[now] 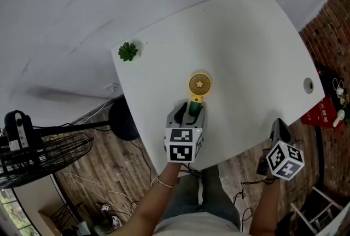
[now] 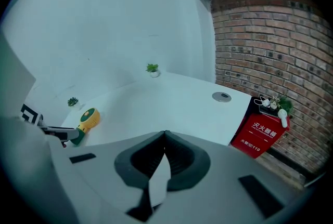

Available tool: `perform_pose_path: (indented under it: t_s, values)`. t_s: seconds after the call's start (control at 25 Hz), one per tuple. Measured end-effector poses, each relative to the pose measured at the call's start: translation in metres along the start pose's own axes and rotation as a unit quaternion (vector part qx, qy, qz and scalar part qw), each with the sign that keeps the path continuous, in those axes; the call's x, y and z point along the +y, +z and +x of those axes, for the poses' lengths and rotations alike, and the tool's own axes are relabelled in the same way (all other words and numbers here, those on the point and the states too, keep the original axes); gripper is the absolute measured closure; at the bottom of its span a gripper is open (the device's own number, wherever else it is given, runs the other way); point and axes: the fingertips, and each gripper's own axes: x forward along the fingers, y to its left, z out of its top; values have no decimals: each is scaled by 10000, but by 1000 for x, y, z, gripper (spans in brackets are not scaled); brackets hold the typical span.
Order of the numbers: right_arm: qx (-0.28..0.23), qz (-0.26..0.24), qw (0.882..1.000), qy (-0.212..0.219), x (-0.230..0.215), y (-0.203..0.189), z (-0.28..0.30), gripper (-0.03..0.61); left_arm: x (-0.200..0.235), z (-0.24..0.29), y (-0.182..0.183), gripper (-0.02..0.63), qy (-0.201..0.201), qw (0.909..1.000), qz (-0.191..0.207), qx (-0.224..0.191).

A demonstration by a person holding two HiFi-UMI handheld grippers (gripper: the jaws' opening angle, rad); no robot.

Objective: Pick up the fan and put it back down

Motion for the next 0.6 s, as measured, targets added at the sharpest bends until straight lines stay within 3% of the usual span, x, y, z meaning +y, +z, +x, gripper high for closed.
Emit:
perform_pose_path:
  t_s: [0.6]
  values:
    - [56,125,9999,-81,-6,-8,7,578,-2,17,-3,406,-53,9994,210,267]
